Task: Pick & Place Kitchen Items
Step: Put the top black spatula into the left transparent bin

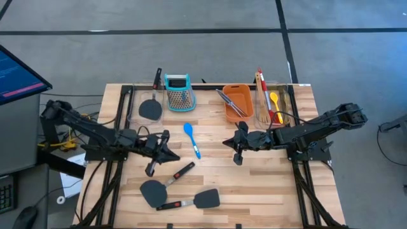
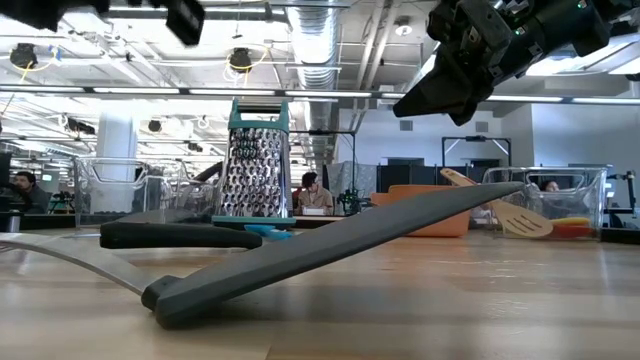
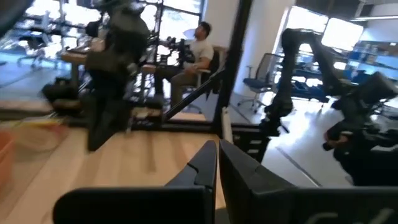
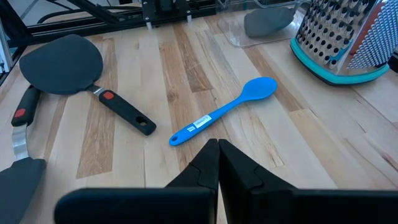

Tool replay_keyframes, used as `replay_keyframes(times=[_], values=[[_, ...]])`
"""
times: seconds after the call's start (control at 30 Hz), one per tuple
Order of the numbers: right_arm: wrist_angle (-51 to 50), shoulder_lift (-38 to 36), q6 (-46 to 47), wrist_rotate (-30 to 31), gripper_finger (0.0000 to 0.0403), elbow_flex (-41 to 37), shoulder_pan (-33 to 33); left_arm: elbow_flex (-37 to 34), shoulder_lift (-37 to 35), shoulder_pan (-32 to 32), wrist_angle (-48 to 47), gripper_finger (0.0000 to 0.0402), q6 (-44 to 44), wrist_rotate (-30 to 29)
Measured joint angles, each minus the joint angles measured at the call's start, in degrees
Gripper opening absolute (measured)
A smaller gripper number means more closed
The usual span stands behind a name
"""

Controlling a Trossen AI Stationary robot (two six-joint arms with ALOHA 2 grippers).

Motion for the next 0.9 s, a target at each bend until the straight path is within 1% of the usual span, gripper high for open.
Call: replay_keyframes(times=[0.07, 0.1, 0.27, 0.37, 0.43, 0.5, 0.67, 0.73, 0.8, 0.9], values=[[0.00, 0.00, 0.00, 0.00, 0.0000, 0.00, 0.00, 2.17, 1.61, -1.59, 0.14, 0.0003, 1.32, -0.70], [0.00, -0.01, -0.01, 0.00, 0.0000, 0.00, 0.00, 3.06, 2.43, -2.55, 0.09, 0.0003, 2.25, -2.19], [0.00, -0.02, 0.00, 0.00, 0.0000, 0.00, 0.09, 7.40, 7.35, -7.80, -4.01, 0.0002, 4.16, -13.03], [0.00, 0.00, 0.00, 0.00, 0.0000, 0.00, 0.09, 9.03, 10.15, -10.68, -5.95, 0.0002, 3.92, -16.96], [0.00, -0.02, 0.00, -0.02, 0.0000, -0.01, 0.09, 10.00, 11.64, -12.29, -6.62, 0.0002, 3.26, -18.27], [0.00, -0.02, 0.02, -0.02, 0.0000, -0.01, 0.16, 10.42, 12.57, -13.71, -7.59, 0.0002, 0.71, -18.76], [0.99, 1.05, 0.00, 0.02, 0.0000, 0.04, 1.18, 10.46, 14.83, -16.14, -12.33, 0.0002, -9.55, -18.83], [1.49, 2.36, 0.01, 0.02, 0.0000, 0.00, 1.63, 10.46, 16.43, -17.04, -12.32, 0.0002, -12.59, -19.07], [2.89, 4.36, 0.00, 0.03, 0.0000, 0.07, 2.05, 10.85, 17.88, -18.10, -12.53, 0.0002, -12.89, -19.87], [3.64, 8.32, 0.13, 0.05, 0.0000, -0.07, 2.69, 13.76, 19.40, -19.36, -12.44, 0.0002, -11.90, -21.15]])
